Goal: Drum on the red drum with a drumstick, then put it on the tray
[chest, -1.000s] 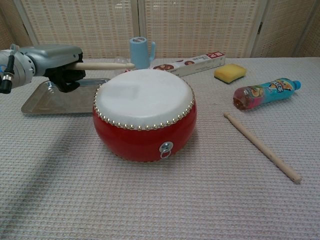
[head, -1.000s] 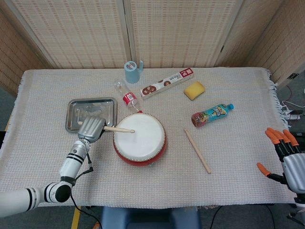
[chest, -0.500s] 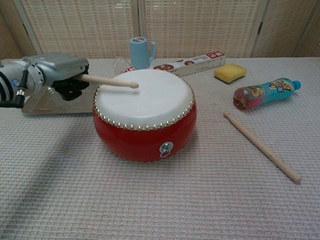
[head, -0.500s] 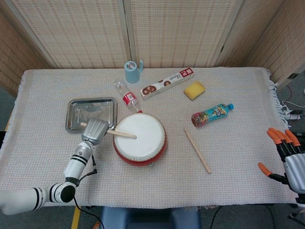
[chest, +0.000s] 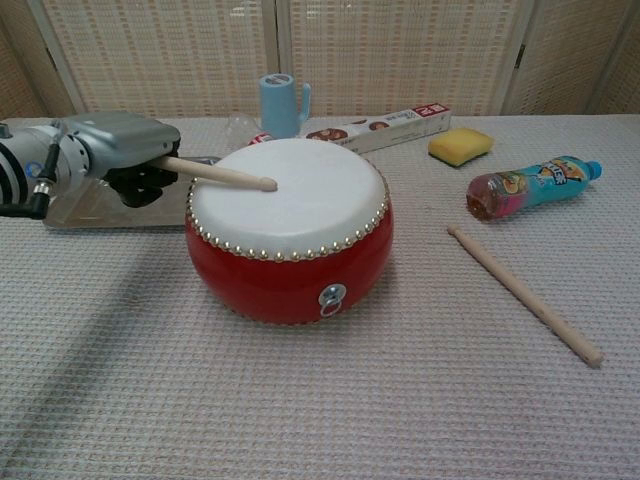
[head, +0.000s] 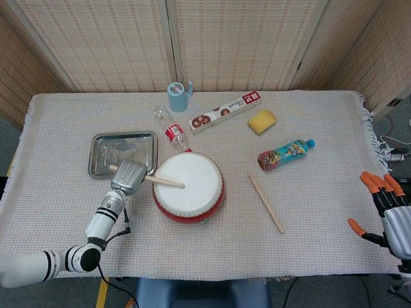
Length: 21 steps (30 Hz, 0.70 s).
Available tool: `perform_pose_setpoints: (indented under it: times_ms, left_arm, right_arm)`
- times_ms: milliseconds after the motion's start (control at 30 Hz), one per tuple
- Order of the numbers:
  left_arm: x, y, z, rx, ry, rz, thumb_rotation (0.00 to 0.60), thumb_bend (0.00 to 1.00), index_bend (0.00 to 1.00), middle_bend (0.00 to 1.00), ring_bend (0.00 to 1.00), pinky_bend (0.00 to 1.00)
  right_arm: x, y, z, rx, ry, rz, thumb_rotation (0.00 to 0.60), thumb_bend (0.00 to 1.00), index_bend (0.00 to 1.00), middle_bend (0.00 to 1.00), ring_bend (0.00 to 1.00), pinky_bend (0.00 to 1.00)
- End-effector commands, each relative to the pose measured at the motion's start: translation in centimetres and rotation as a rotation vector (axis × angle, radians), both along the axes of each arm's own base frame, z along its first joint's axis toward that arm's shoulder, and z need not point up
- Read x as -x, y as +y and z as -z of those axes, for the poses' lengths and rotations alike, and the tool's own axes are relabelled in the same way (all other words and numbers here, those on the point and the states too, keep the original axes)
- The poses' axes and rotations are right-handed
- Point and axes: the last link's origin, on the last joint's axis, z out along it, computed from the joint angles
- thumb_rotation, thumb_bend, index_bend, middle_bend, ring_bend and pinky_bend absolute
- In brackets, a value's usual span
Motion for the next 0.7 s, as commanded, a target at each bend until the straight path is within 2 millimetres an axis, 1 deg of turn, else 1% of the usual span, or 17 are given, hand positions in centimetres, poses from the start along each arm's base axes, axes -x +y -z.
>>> perform_pose_setpoints:
  times_ms: [33, 167, 233, 300, 400, 567, 633, 700]
  left_arm:
    - [-0.1, 0.0, 0.3, -0.042, 0.041, 0.025, 0.600, 0.81, 1.00, 1.00, 1.00, 1.00]
    - [-1.3, 0.0, -1.2, -0.058, -0.174, -0.034, 0.600, 0.81, 1.00, 1.00, 1.00, 1.00]
    - [-1.8, 0.0, -1.9, -0.044, -0.253, -0.058, 0.600, 0.81, 1.00, 1.00, 1.00, 1.00]
    - [-2.0, 0.0, -2.2, -0.025, -0.280, -0.067, 0.600, 0.81, 1.00, 1.00, 1.00, 1.00]
    - [-1.8, 0.0, -2.0, -0.005, -0.240, -0.055, 0.600, 0.81, 1.00, 1.00, 1.00, 1.00]
    - [-0.6, -0.2, -0.1, 0.010, -0.040, 0.006, 0.600, 0.81, 1.00, 1.00, 1.00, 1.00]
    - [-0.2, -0.3, 0.4, 0.009, 0.010, 0.014, 0.600, 0.81, 1.00, 1.00, 1.00, 1.00]
    - [-0.1, -0.1, 0.4, -0.013, 0.020, 0.016, 0.600, 0.81, 1.00, 1.00, 1.00, 1.00]
  right_arm:
    - [0.0, 0.0, 0.0, 0.002, 0.000, -0.003, 0.600, 0.23, 0.00, 0.06, 0.00, 0.00]
    - [0.0, 0.1, -0.1, 0.004, -0.003, -0.004, 0.600, 0.23, 0.00, 0.06, 0.00, 0.00]
    - [0.0, 0.1, -0.1, 0.004, -0.004, -0.004, 0.600, 0.23, 0.00, 0.06, 0.00, 0.00]
    - [0.0, 0.1, 0.0, 0.003, -0.004, -0.003, 0.600, 0.23, 0.00, 0.06, 0.00, 0.00]
    - [0.1, 0.1, 0.0, 0.002, -0.007, -0.003, 0.600, 0.23, 0.00, 0.06, 0.00, 0.00]
    - [0.2, 0.0, 0.0, 0.003, -0.006, -0.001, 0.600, 0.23, 0.00, 0.06, 0.00, 0.00]
    - [0.2, 0.1, -0.1, 0.004, -0.005, 0.003, 0.600, 0.23, 0.00, 0.06, 0.00, 0.00]
    - [0.3, 0.1, -0.1, 0.006, -0.005, 0.004, 0.600, 0.23, 0.00, 0.06, 0.00, 0.00]
